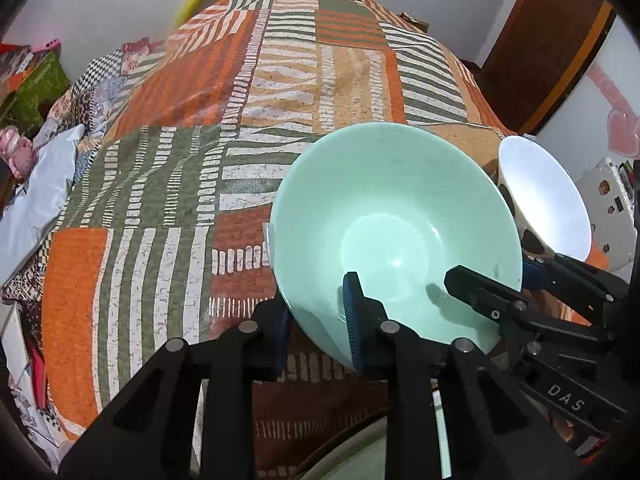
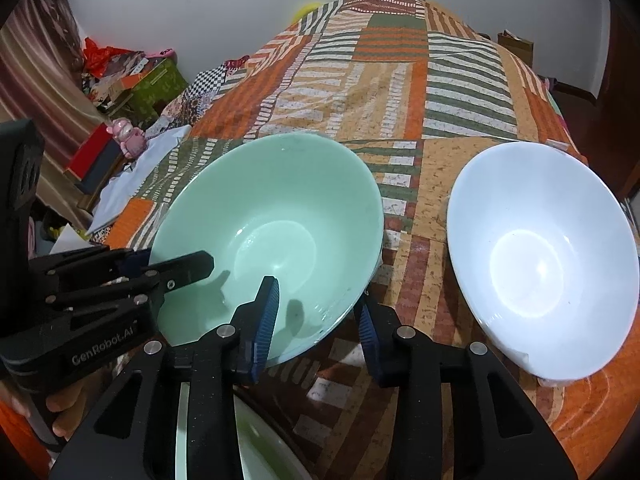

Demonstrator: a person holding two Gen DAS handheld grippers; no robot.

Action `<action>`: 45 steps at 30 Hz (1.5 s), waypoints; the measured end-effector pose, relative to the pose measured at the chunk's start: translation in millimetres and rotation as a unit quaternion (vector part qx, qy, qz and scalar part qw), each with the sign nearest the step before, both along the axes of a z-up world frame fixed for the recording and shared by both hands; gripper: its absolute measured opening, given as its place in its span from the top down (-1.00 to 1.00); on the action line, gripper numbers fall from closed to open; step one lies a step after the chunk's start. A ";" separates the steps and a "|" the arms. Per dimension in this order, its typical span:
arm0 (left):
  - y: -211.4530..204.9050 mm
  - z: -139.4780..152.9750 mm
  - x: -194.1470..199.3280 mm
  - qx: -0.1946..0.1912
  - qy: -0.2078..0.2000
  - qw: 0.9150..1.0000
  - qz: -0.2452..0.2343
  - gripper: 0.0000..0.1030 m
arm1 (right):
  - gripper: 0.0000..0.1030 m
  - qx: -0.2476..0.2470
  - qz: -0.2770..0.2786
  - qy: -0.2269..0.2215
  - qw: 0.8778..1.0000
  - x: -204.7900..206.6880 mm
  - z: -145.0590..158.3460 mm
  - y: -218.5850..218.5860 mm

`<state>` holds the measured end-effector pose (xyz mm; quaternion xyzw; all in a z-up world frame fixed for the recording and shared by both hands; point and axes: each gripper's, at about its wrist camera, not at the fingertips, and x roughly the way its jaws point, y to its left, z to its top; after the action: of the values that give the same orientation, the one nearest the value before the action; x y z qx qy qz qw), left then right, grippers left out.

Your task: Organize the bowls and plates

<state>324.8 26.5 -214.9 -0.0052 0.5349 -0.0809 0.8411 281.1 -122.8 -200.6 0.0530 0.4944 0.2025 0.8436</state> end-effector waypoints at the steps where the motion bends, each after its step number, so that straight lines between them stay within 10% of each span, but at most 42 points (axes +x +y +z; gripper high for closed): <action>1: -0.3 1.1 -2.0 0.000 -0.001 1.000 -0.002 0.54 | 0.32 0.001 -0.001 -0.002 1.000 -0.4 1.7 -0.3; 45: 79.0 128.0 -186.0 -0.030 -0.136 0.987 0.075 0.53 | 0.32 0.008 0.080 -0.131 0.988 -123.8 99.9 76.9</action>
<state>138.7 105.5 -86.9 -0.0600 0.4111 -0.0335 0.9090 157.3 -45.9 -100.7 -0.0067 0.3808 0.2789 0.8815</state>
